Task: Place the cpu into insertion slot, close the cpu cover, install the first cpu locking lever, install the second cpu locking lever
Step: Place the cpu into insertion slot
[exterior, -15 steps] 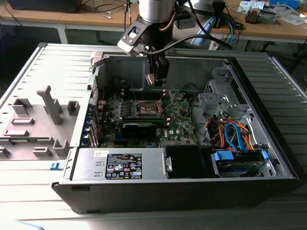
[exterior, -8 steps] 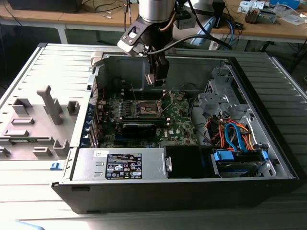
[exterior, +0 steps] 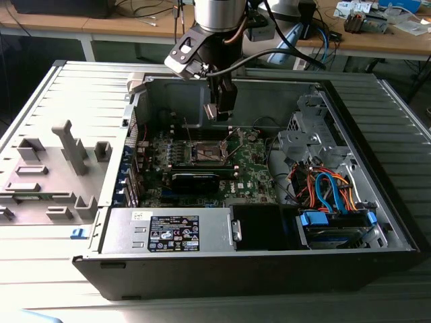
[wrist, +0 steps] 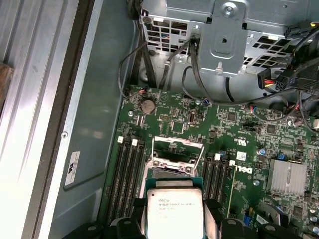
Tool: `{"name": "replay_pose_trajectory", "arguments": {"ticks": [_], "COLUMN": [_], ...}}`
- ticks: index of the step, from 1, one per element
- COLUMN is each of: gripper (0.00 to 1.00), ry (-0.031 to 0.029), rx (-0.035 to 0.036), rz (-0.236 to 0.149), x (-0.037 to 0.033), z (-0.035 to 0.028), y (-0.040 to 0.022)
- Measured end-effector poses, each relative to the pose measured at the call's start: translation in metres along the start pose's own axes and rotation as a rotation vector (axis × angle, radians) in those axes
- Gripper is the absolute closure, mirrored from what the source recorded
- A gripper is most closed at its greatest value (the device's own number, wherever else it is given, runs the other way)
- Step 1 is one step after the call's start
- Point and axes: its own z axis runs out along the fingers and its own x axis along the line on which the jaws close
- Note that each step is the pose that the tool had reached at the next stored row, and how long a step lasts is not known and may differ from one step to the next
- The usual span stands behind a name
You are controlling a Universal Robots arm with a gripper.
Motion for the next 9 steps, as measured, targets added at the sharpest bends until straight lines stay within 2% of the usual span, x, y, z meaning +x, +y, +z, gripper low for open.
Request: {"name": "replay_pose_trajectory", "arguments": {"ticks": [9], "gripper": [0.45], "ry": [-0.0008], "rx": [-0.0002], "rz": [0.01], "x": [0.0], "z": [0.0001], "y": [0.0]}}
